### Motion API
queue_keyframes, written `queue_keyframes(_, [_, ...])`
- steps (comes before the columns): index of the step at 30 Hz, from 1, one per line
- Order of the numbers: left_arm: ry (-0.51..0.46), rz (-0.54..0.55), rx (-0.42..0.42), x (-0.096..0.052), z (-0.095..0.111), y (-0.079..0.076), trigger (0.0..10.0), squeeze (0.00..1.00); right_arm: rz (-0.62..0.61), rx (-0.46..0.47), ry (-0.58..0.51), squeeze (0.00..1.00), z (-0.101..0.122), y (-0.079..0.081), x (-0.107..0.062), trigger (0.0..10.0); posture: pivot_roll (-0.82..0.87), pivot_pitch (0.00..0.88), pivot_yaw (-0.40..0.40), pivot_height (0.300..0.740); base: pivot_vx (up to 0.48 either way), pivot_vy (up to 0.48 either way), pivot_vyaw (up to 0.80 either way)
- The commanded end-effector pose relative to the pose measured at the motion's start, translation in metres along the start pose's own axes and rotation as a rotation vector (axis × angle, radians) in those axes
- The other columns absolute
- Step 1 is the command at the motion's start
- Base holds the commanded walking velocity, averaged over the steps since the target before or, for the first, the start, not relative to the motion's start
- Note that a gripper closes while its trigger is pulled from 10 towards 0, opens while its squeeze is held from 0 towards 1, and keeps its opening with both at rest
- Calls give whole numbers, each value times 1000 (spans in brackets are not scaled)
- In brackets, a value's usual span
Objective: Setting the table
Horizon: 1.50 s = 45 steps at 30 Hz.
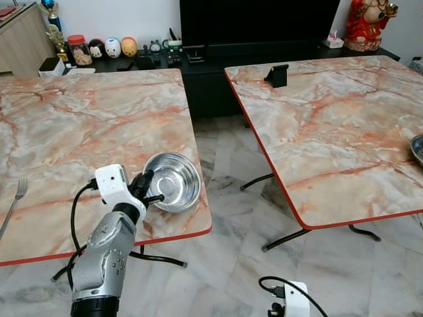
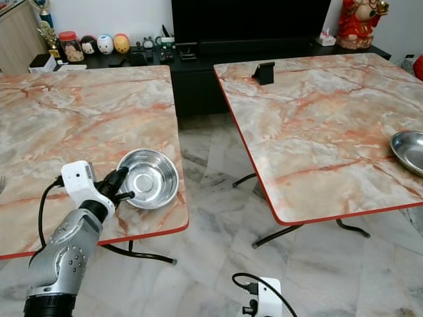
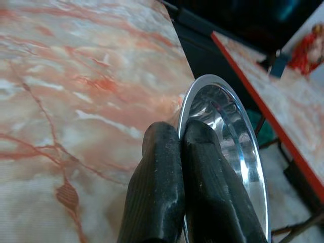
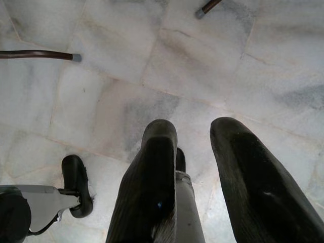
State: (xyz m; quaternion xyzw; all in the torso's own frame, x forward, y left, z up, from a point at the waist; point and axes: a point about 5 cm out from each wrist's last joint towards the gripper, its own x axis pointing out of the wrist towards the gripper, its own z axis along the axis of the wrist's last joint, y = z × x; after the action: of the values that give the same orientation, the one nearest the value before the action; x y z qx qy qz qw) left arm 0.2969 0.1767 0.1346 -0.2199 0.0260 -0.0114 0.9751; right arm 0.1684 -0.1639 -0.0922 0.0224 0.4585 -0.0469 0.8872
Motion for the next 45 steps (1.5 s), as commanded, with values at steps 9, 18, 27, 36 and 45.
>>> queue_keyframes(9, [-86,-29,-73,4,14,-9,10000,0,-12,-3,-2,0,-1,-2,0,10000,55,0,-24,740,0,0,0])
queue_keyframes(18, [-129,-45,-40,5,17,-14,10000,0,-17,-1,-4,0,0,-3,0,10000,57,0,-30,740,0,-129,0])
queue_keyframes(27, [-137,-30,-25,5,20,-12,10000,0,-11,2,-12,0,2,-2,0,10000,56,0,-26,740,0,-409,0])
queue_keyframes(36, [-137,-25,-19,5,19,-11,10000,0,-9,-21,-10,0,2,-2,0,10000,57,0,-26,740,0,-462,0])
queue_keyframes(45, [-138,-17,-6,6,20,-11,10000,0,-12,6,-15,0,2,-2,0,10000,57,0,-26,740,0,-463,185])
